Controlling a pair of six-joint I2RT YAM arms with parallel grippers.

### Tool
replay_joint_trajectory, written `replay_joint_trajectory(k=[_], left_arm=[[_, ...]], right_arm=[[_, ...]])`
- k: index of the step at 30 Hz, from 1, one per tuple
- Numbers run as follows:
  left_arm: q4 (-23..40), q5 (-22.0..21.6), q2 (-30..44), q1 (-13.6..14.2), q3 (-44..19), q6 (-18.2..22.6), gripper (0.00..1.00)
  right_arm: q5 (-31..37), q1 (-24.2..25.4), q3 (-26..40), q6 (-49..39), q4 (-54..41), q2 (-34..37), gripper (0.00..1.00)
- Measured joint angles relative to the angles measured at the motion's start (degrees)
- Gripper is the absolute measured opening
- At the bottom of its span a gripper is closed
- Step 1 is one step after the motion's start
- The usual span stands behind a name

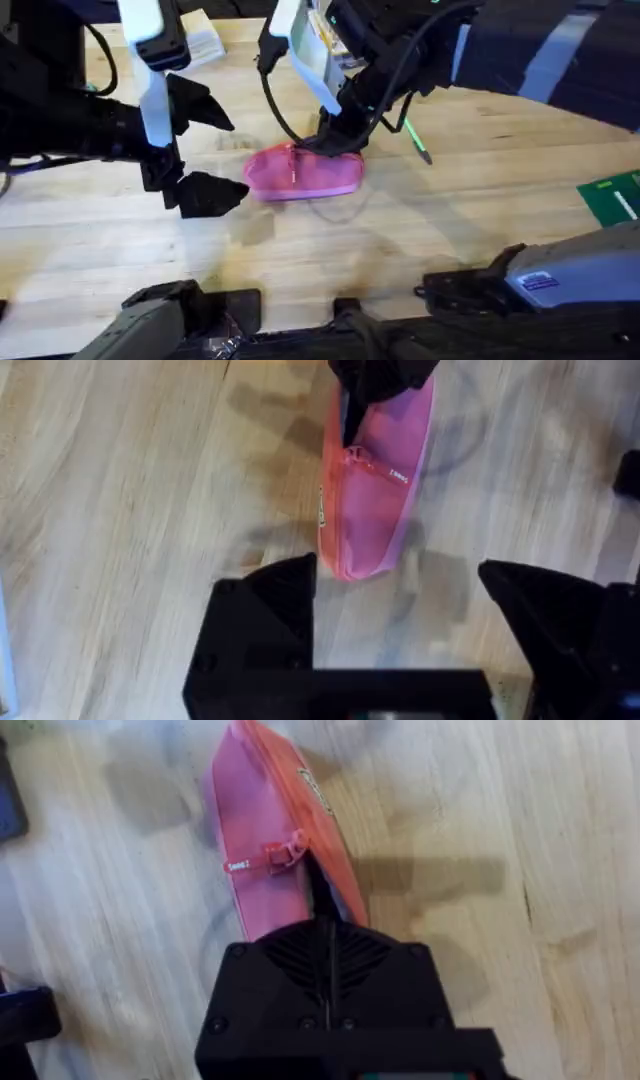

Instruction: Unzip the bag, pick up the pens from the table one at a time and place them inside, then zip the bag closed.

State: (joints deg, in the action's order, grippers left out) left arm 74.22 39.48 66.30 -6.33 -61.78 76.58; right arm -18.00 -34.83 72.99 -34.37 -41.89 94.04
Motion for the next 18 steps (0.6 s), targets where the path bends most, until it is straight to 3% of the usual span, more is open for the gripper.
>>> replay_joint_trajectory(k=[18], left_arm=[[0.0,0.0,0.0,0.0,0.0,0.2,0.994]], right_arm=[[0.4,-1.2,0.3,-0.2,-1.0,6.6,0.03]])
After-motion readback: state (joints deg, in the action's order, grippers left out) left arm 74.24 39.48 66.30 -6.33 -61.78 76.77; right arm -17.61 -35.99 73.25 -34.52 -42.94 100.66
